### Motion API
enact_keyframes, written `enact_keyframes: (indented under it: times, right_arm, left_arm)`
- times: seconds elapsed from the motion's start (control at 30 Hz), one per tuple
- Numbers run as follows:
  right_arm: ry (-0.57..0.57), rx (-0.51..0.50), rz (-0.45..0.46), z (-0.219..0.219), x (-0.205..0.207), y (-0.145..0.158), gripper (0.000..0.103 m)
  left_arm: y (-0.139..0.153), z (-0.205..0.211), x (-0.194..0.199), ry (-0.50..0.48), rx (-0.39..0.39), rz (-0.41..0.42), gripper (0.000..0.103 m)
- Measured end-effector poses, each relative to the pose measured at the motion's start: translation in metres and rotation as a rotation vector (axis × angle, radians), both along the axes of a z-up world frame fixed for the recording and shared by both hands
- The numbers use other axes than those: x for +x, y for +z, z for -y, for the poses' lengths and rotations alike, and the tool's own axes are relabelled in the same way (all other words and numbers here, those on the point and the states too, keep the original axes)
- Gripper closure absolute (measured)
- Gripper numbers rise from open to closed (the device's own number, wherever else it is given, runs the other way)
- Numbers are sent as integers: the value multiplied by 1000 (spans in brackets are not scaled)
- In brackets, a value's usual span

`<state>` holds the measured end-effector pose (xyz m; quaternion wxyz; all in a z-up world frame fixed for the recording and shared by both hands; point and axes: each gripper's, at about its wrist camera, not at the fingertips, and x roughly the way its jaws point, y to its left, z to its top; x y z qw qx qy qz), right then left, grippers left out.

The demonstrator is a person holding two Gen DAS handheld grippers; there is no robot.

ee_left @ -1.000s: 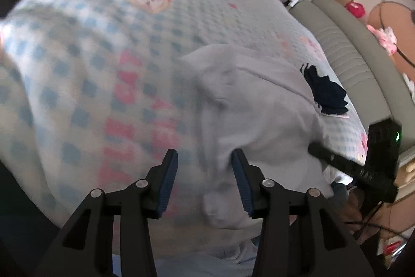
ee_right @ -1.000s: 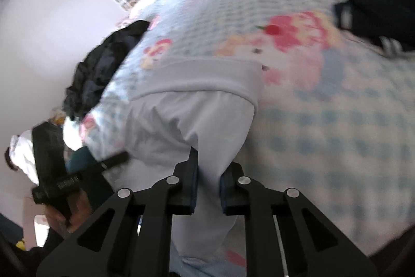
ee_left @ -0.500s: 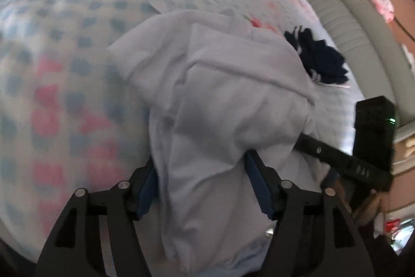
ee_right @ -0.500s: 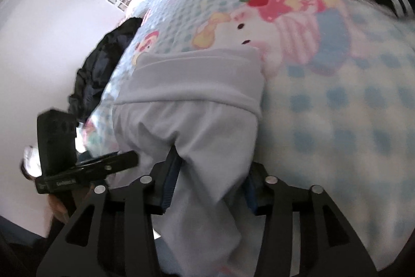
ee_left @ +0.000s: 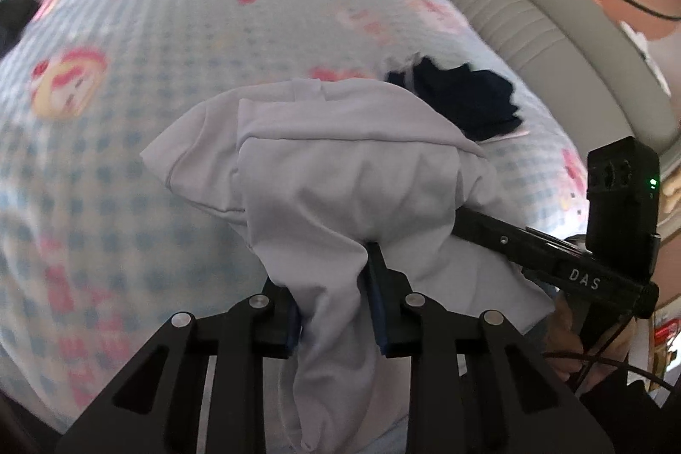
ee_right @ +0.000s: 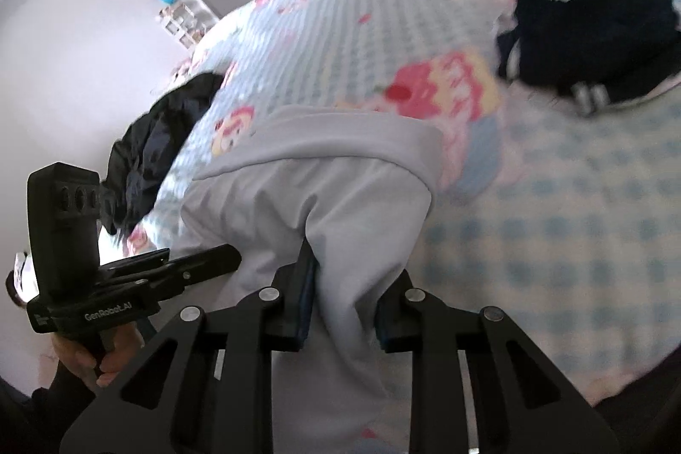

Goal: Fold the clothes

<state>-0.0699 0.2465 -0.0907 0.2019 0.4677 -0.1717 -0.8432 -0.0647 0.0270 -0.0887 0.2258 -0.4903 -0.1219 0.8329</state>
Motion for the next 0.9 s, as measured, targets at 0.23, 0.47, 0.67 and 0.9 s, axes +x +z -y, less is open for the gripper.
enact_keyframes:
  times: [0.23,0.47,0.67,0.9]
  right_arm:
    - [-80,12,-31,-62,-10,27,81]
    - [-132,51,-56,-127,-31,48,80]
    - [-187,146,-163,-169,-58,73,80]
    - [-233,149,-205,-211,-119,88,76]
  left_arm:
    - [25,-68,-31,-88,24,-59,77]
    - [43,-128,-68,-111,75,-83,77]
    - [57,-179,-117,-127,98,-104,77]
    - [54,-210,-182,-82,169,-136,76]
